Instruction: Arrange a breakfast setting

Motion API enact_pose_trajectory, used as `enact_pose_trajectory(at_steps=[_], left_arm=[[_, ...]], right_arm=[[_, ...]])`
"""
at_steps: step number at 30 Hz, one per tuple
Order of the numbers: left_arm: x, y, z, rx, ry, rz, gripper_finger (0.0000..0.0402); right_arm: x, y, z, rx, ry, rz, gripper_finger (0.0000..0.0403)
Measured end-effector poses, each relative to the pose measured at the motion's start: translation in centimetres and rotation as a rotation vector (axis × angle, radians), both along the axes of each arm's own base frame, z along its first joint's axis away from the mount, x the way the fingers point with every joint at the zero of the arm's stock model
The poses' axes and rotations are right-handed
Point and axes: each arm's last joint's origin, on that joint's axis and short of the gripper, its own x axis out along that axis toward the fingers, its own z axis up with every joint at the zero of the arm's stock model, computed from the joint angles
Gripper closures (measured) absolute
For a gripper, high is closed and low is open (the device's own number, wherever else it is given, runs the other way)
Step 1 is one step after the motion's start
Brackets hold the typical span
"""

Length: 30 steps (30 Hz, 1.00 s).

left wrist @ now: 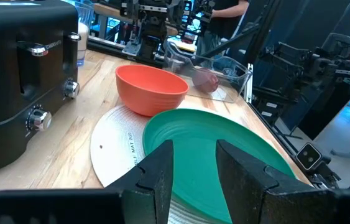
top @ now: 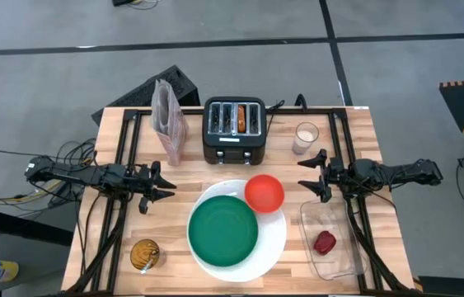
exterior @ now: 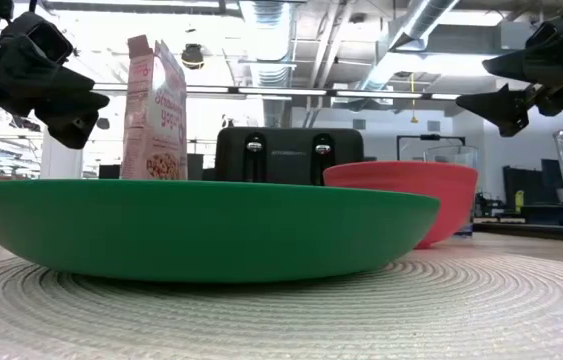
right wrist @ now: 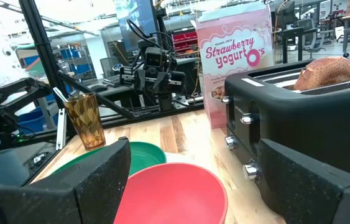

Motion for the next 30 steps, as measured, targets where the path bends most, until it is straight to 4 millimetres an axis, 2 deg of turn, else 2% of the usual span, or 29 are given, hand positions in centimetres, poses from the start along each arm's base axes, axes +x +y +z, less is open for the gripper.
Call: enact_pose_trajectory(at_steps=[8, 12, 21, 27, 30], left_arm=[[0.01, 0.03, 0.01, 0.002, -0.001, 0.012, 0.0294], [0.03, 0.22, 0.11, 0.025, -0.014, 0.074, 0.0294], [0.04, 0.34, 0.16, -0.09, -0.012, 0.131, 0.0294], [0.01, 0.73, 0.38, -0.137, -0.029, 0.27, 0.0294], [-0.18, 0.95, 0.8, -0.089, 0.002, 0.334, 0.0293]], right_arm=[[0.0, 0.0, 0.0, 0.0, 0.0, 0.0, 0.0032], [0.0, 0.0, 0.01, 0.0, 0.0, 0.0, 0.0032], [0.0, 0.0, 0.0, 0.0, 0.0, 0.0, 0.0032], [0.0, 0.0, 0.01, 0.0, 0.0, 0.0, 0.0032], [0.0, 0.0, 0.0, 0.0, 0.0, 0.0, 0.0032]])
